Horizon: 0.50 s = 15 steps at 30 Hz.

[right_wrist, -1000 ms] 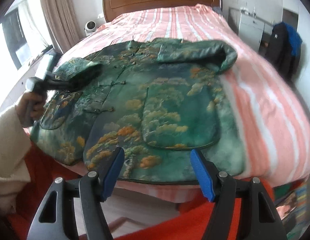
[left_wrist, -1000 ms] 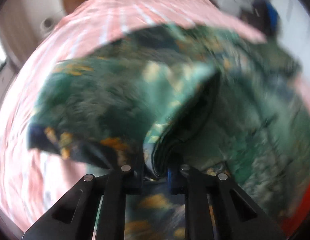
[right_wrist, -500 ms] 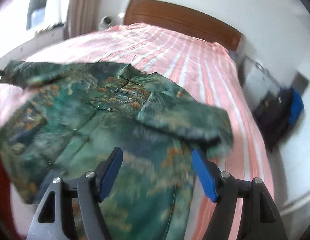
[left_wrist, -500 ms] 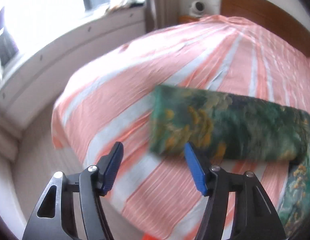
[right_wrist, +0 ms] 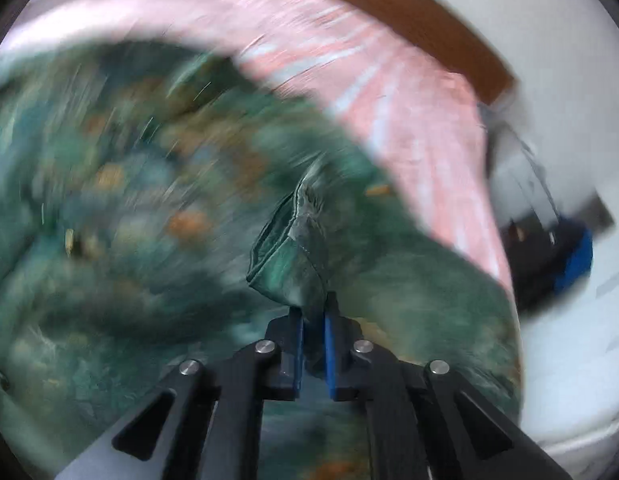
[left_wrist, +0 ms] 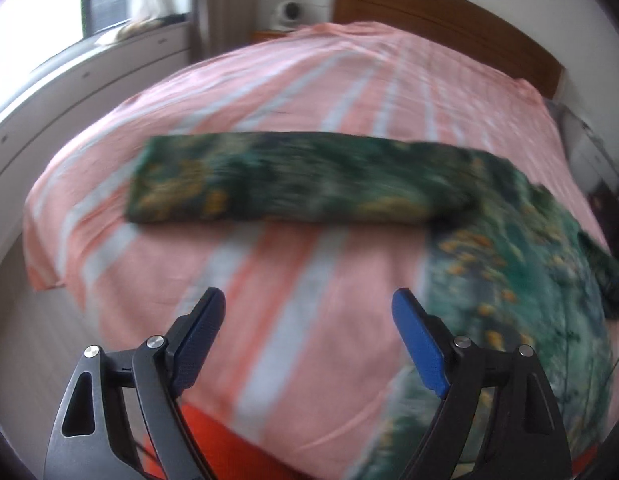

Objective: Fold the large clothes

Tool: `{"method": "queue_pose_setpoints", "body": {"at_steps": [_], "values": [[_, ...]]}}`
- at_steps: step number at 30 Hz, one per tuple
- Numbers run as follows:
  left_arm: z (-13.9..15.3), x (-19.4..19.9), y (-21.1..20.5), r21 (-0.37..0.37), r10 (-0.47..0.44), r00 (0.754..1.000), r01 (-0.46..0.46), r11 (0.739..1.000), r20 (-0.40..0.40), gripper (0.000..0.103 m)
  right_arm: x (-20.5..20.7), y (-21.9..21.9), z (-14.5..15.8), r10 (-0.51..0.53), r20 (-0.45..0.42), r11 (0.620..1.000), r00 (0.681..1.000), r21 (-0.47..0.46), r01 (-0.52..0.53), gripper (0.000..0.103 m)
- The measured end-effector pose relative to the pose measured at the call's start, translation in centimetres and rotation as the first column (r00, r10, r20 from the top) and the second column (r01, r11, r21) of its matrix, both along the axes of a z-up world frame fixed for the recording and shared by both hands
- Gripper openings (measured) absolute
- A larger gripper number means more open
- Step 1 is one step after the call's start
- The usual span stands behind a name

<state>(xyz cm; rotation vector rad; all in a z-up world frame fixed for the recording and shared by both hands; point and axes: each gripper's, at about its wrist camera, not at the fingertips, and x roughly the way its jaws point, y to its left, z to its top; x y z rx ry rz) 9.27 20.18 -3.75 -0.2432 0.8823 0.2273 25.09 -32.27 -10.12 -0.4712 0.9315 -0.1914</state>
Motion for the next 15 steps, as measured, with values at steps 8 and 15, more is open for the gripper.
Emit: {"method": "queue_pose_setpoints", "body": {"at_steps": [8, 15], "values": [[-1.4, 0.9, -3.6, 0.057, -0.035, 0.999, 0.034, 0.998, 0.026, 0.087, -14.7, -19.7, 11.8, -0.485, 0.304, 0.869, 0.82, 0.271, 0.414, 0.008], [-4.0, 1.9, -3.0, 0.075, 0.037, 0.999, -0.037, 0.996, 0.004, 0.093, -27.5, -33.4, 2.9, -0.826, 0.068, 0.545, 0.559, 0.346, 0.764, 0.037]]}}
